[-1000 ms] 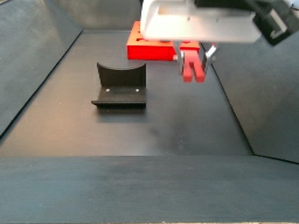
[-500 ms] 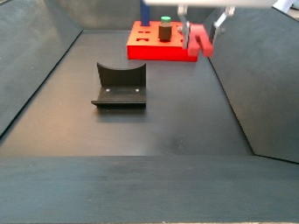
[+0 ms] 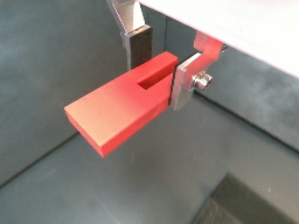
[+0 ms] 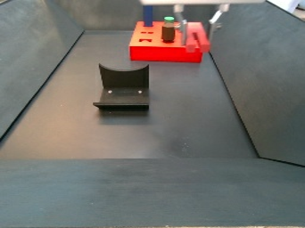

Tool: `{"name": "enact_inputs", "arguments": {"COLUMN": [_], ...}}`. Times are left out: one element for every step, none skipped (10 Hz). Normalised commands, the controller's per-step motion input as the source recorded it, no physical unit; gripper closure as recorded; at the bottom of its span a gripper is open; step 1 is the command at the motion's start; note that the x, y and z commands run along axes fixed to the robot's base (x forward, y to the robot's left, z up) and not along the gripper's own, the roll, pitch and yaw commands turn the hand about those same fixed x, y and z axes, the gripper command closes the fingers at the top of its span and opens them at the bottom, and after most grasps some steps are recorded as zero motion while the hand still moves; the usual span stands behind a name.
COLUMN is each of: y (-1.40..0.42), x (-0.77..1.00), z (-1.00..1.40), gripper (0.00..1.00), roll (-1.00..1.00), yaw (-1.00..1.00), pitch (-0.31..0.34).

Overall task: Pick up the double-square object. Move up. Rotate the double-square object. Place the double-square object on the fixture. Regrasp the double-square object. Move to above the board. Insert the double-square object.
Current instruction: Place the double-square object on the fixture.

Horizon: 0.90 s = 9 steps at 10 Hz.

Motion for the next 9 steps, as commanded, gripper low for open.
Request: {"name": "enact_inputs", "arguments": {"y": [-0.18, -0.15, -0.1, -0.07, -0.04, -0.02, -0.01, 0.0, 0.0], "x": [1.0, 1.0, 1.0, 0.91, 0.81, 0.71, 0.56, 0.5, 0.41], "z": [-0.2, -0.18, -0.13, -0.09, -0.06, -0.03, -0.01, -0.01, -0.01], "gripper": [1.0, 1.0, 1.0, 1.0, 1.0, 1.0, 1.0, 1.0, 1.0], "roll": [-0.15, -0.14, -0.11, -0.1, -0.09, -0.09, -0.1, -0.1, -0.1], "yaw": [0.04, 0.03, 0.02, 0.02, 0.02, 0.03, 0.03, 0.03, 0.03], "pitch": [0.125, 0.117, 0.109, 0.108, 0.11, 0.116, 0.129, 0.133, 0.141]}}
